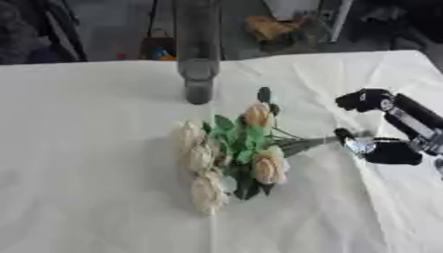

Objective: Arrange flowers into the vase.

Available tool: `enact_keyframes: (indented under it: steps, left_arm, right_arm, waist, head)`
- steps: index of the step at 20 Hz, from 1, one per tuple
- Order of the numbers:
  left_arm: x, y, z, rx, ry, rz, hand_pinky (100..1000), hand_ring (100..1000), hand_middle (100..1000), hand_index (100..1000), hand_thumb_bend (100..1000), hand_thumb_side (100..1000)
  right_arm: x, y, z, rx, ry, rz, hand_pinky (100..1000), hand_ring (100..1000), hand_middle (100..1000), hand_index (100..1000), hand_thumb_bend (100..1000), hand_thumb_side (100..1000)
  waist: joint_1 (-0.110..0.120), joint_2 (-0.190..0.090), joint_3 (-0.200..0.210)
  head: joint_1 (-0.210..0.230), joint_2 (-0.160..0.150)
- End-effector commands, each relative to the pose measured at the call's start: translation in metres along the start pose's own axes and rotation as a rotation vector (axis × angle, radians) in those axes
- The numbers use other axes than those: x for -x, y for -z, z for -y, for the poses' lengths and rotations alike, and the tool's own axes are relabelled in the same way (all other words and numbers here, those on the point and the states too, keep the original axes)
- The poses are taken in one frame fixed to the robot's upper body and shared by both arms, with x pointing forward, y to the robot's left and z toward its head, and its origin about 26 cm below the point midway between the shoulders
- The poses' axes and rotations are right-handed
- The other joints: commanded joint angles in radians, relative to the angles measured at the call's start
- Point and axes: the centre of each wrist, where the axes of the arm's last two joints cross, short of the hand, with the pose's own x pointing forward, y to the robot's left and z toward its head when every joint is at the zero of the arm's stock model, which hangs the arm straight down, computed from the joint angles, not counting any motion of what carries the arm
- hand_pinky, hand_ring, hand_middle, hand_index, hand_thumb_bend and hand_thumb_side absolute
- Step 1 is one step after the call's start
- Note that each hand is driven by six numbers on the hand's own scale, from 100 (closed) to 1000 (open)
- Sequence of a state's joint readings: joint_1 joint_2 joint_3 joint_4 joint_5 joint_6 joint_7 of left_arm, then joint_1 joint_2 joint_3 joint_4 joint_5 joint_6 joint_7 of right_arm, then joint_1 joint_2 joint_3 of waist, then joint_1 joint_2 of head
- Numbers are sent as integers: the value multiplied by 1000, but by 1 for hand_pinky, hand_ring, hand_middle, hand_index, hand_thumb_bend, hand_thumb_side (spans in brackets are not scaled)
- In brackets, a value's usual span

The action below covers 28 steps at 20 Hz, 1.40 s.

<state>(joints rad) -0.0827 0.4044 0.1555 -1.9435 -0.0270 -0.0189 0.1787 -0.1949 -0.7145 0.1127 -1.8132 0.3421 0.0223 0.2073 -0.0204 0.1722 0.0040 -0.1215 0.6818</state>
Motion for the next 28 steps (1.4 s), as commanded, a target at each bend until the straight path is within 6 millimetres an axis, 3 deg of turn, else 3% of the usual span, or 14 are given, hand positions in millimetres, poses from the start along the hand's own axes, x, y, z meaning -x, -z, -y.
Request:
enact_keyframes:
  steps: [1,28]
  left_arm:
    - [-5,5,-4,-1,6,25,663,718,689,718,559,724]
    - [-5,5,-2,2,-5,25,664,721,689,719,566,725]
  right_arm:
    - [4,3,5,3,-36,-10,817,808,766,864,266,314]
    - [18,27,-26,-105,-184,-50,818,816,777,869,289,321]
  waist:
    - [2,-13,1]
    - [13,-7,4]
  head:
    - [-2,4]
    - [-7,-5]
